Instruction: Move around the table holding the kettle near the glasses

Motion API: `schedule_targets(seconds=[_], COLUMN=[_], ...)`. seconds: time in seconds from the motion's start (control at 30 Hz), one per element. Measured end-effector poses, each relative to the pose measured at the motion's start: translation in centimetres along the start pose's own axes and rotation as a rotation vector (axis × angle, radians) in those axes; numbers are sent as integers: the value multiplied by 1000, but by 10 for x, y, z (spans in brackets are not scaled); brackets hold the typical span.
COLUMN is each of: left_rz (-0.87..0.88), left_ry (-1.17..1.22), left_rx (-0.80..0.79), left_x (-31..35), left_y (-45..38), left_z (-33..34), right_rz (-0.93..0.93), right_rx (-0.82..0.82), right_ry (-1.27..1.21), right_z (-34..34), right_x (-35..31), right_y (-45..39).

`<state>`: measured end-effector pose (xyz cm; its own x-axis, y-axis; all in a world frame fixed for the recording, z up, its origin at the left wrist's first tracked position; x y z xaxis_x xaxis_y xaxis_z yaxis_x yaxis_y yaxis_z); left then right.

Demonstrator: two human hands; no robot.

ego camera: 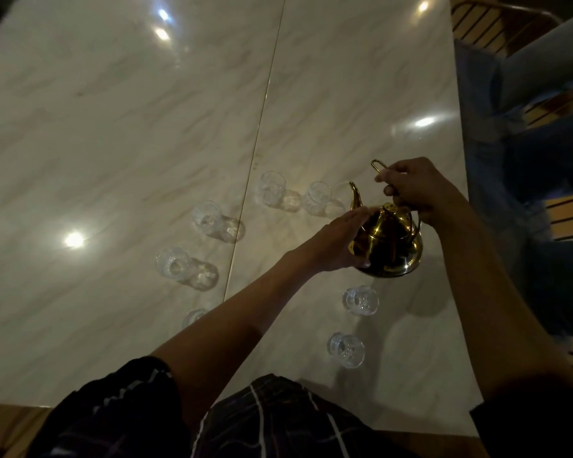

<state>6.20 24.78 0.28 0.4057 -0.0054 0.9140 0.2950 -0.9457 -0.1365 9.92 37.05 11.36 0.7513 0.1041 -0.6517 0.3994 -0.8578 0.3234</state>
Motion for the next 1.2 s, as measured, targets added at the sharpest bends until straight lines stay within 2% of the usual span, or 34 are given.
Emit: schedule_targets(seconds=[1.2], left_rz=[11], left_ry=[31], left_rx=[25], left_x=[14], left_y=[1], left_z=[-6], right_rz=[-30], right_rx=[10], right_ry=[39], right_z=[-5], right_x=[-11], right_y=[3])
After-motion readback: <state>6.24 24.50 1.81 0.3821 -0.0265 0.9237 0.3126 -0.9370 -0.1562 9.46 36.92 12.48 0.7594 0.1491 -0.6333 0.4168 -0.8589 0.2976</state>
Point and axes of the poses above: each hand's wrist, its own y-axis away from the middle knuckle, its own z-axis out of the palm, x = y × z, the point moved 6 cm from there along -y, towards the middle knuckle, and after that the axes turned 12 degrees about x, right-handed, at the moved point
